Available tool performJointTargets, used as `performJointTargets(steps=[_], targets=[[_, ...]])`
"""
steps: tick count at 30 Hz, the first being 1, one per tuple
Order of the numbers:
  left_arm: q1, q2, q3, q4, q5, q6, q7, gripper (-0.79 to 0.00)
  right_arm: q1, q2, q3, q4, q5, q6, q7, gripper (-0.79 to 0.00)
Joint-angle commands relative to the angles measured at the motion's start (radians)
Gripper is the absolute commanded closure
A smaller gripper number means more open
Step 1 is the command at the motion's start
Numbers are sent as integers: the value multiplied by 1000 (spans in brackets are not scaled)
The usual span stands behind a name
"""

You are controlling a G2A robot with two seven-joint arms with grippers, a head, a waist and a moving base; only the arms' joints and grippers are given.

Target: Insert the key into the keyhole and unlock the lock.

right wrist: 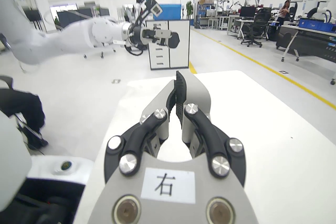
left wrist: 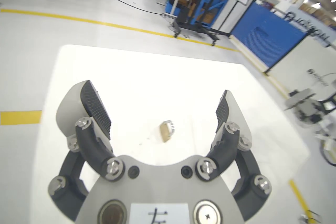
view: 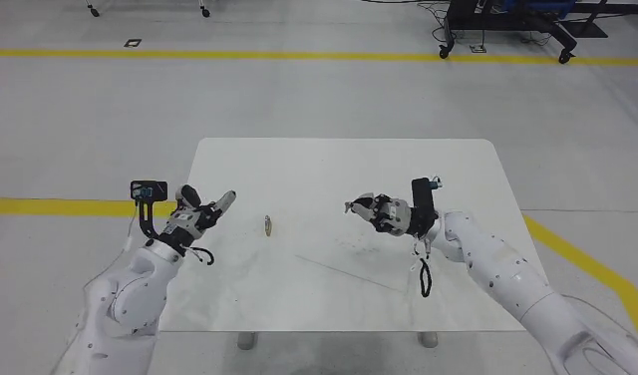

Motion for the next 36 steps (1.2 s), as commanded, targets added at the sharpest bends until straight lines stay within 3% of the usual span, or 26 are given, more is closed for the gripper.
performJointTargets(steps=[1,2,3,4,6,17,20,25,26,28,31,36], targets=[[-61,-3,37,31,-267,8,-165,-785,23,-17,-53,23,175,4,45,0],[-80,-4,48,48,-350,22,-224,-785,27,-21,-70,29,238,4,55,0],[-126,-2,60,88,-460,92,-357,-785,44,-26,-105,39,355,4,96,0],[-153,0,60,100,-477,124,-396,-785,65,-27,-126,41,414,4,135,0],[-153,0,60,100,-477,124,-396,-785,92,-24,-142,52,447,4,183,0],[-140,-4,80,94,-542,102,-370,-785,82,-25,-140,45,457,16,195,0],[-149,-11,129,125,-660,60,-398,-785,70,-33,-155,43,537,5,313,0],[-246,-23,215,256,-777,30,-463,-785,93,-56,-191,56,769,6,559,0],[-268,-24,229,283,-775,17,-472,-730,99,-60,-195,58,810,8,598,0],[-302,-26,254,324,-744,-15,-476,-708,106,-67,-202,62,890,4,670,0],[-333,-29,286,359,-717,-75,-485,-606,116,-78,-207,73,992,11,754,0],[-359,-29,312,396,-745,-143,-532,-360,124,-93,-214,84,1130,21,888,0]])
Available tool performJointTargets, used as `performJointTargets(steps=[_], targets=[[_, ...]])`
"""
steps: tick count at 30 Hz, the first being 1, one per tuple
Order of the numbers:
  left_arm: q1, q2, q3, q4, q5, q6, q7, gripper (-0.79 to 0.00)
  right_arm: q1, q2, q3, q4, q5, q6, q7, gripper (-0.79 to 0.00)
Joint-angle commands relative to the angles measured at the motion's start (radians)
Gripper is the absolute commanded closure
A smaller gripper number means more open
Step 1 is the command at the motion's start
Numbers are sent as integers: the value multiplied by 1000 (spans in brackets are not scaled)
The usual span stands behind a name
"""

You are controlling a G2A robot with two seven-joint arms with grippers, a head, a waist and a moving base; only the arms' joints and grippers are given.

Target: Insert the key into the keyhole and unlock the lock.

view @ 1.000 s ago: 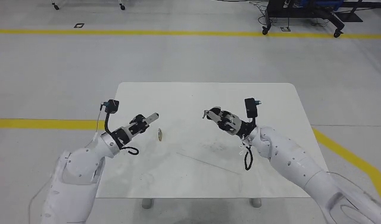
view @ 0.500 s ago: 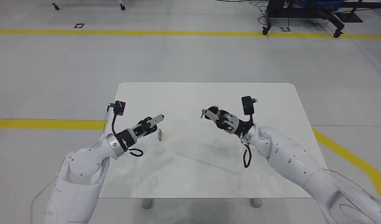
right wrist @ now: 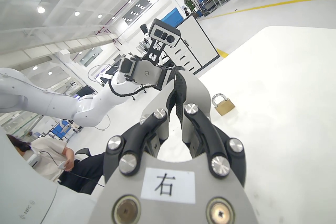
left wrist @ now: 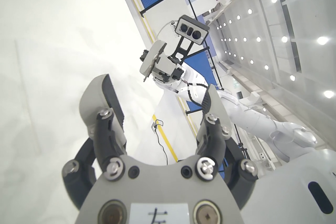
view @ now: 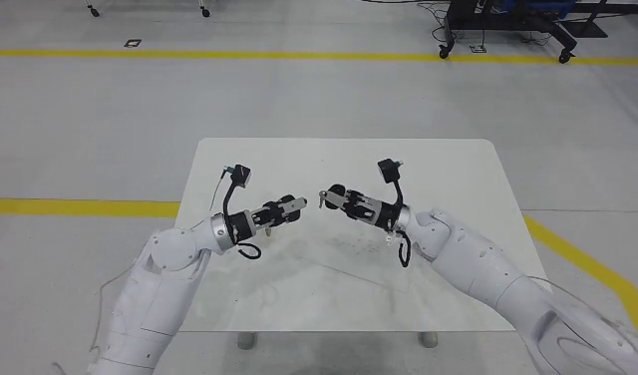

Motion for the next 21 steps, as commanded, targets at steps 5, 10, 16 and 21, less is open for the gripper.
performJointTargets(steps=[5,10,16,21], targets=[[-24,1,38,38,-17,-48,-68,-289,12,-17,-3,18,147,17,150,0],[-45,0,64,69,10,-51,-60,-348,15,-31,7,35,200,10,211,0],[-54,0,76,87,8,-53,-36,-385,8,-42,20,42,236,-9,272,0],[-59,1,91,90,8,-58,-32,-336,3,-49,27,43,270,-1,333,0]])
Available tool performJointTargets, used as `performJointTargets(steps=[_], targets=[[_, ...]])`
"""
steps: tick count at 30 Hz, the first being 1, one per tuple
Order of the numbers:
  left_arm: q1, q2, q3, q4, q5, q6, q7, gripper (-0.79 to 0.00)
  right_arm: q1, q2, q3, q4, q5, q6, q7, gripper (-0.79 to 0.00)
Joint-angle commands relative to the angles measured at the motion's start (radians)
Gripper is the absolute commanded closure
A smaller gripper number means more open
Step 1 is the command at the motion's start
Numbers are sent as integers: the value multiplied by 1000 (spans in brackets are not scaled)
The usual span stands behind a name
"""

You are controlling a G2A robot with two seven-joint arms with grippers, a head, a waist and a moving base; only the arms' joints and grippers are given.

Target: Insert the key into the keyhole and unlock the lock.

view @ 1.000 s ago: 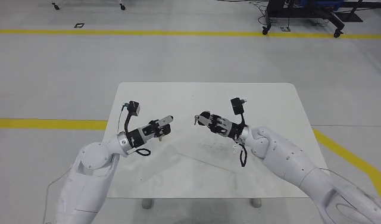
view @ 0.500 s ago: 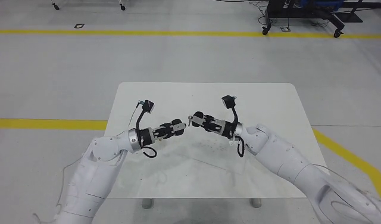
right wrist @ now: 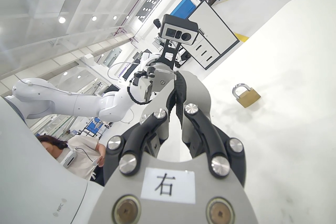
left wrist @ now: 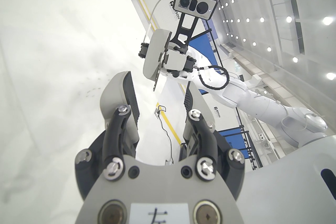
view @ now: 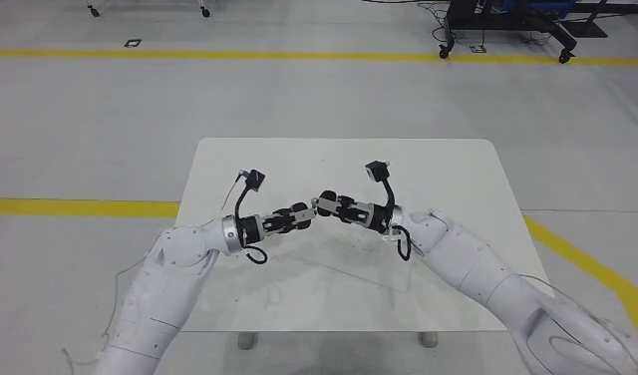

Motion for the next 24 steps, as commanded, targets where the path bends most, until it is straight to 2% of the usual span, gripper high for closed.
performJointTargets(steps=[1,19,22,23,24], targets=[[-3,0,8,4,1,1,2,-329,0,-3,5,2,10,3,21,0],[-6,5,36,8,18,0,30,-179,-31,-14,65,-7,22,3,108,0],[-8,6,40,9,19,3,31,-111,-35,-15,75,-9,22,6,119,0],[-9,6,42,9,19,3,31,-9,-37,-15,78,-9,23,7,121,0],[-10,6,44,11,17,2,31,0,-38,-16,81,-10,23,9,124,0]])
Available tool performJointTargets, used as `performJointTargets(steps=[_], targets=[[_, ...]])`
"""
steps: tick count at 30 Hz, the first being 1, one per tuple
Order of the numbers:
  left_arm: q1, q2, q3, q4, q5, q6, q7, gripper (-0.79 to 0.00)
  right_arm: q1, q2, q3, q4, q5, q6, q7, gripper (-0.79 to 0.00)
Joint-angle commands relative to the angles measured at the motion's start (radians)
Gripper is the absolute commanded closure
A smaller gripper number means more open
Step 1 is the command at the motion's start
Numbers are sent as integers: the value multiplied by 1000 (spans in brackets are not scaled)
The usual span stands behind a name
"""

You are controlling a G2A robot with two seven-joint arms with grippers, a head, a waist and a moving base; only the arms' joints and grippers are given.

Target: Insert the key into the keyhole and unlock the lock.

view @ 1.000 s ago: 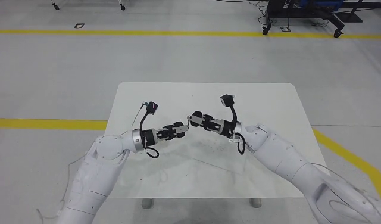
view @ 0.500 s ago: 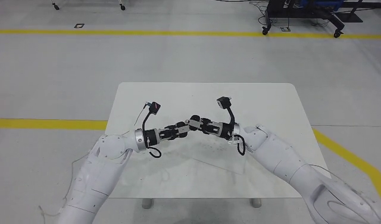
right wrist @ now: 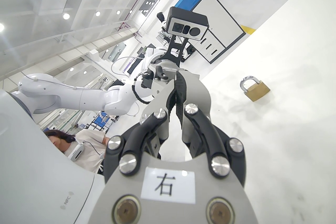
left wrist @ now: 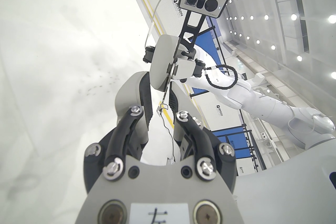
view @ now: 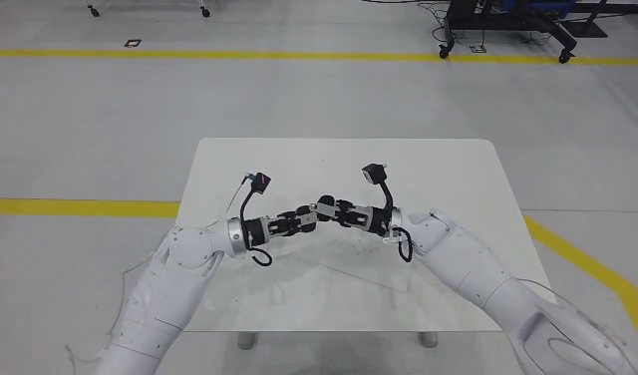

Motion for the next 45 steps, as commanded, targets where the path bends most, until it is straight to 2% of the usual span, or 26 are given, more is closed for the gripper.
performJointTargets(steps=[1,12,13,14,22,27,34,41,43,45], targets=[[-2,0,3,3,-1,-2,-1,0,-3,-1,7,-1,1,2,6,0],[3,7,-5,9,-27,-25,-3,0,-19,-7,38,-9,-11,-1,31,0],[4,8,-7,8,-34,-26,-9,0,-23,-7,41,-12,0,-8,37,-215],[5,10,-10,6,-40,-26,-15,0,-23,-7,41,-12,0,-8,37,-785],[39,30,-70,-84,-122,-8,-89,0,-23,-7,41,-12,0,-8,37,-785],[73,43,-95,-157,-115,10,-135,0,-23,-7,41,-12,0,-8,37,-785],[68,61,-75,-206,38,91,-251,0,-28,4,53,-31,-68,27,80,-785],[26,66,-29,-186,85,111,-325,0,-55,42,98,-69,-58,40,223,-776],[17,66,-12,-183,94,114,-330,0,-64,49,107,-84,-35,32,257,-434],[11,66,-1,-178,94,115,-330,0,-68,55,112,-95,-16,32,293,-329]])
